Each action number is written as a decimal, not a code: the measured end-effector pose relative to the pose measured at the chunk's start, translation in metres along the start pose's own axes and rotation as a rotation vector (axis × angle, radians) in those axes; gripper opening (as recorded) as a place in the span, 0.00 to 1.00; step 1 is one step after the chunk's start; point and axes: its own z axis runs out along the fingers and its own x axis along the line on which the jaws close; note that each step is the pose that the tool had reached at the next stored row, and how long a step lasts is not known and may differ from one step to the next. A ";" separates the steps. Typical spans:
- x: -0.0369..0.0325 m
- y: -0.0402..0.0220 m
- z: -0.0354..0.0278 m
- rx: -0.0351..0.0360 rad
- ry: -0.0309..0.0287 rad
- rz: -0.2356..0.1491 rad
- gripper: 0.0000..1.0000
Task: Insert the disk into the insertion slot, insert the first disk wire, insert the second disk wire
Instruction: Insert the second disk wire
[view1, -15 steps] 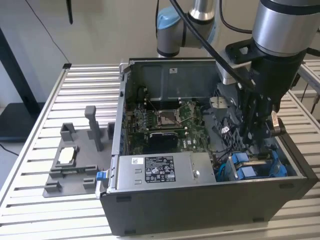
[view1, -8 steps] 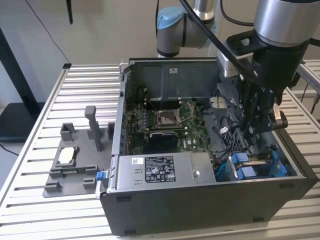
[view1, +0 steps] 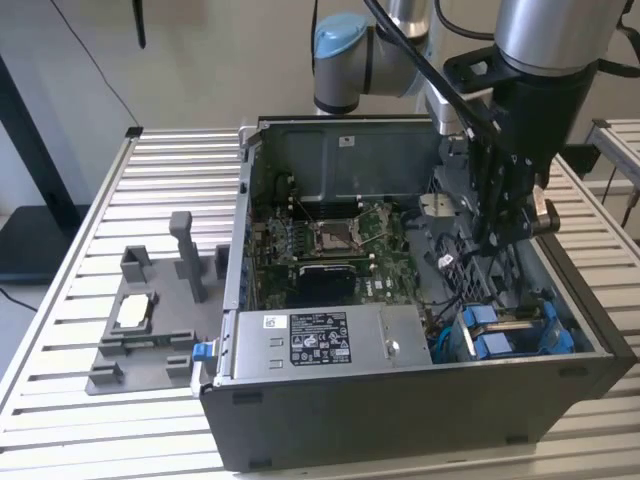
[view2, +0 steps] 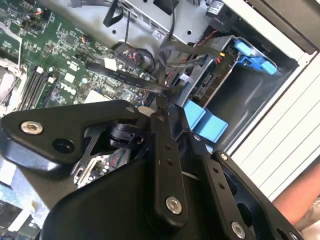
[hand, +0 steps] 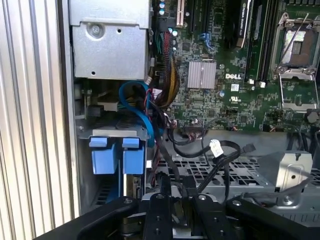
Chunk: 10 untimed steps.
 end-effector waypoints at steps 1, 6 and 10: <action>0.0000 0.0000 -0.0001 0.0001 -0.0004 -0.001 0.24; -0.0004 -0.0009 -0.0062 -0.0001 -0.0010 -0.004 0.24; -0.0006 -0.0016 -0.0091 -0.0023 0.0053 -0.018 0.24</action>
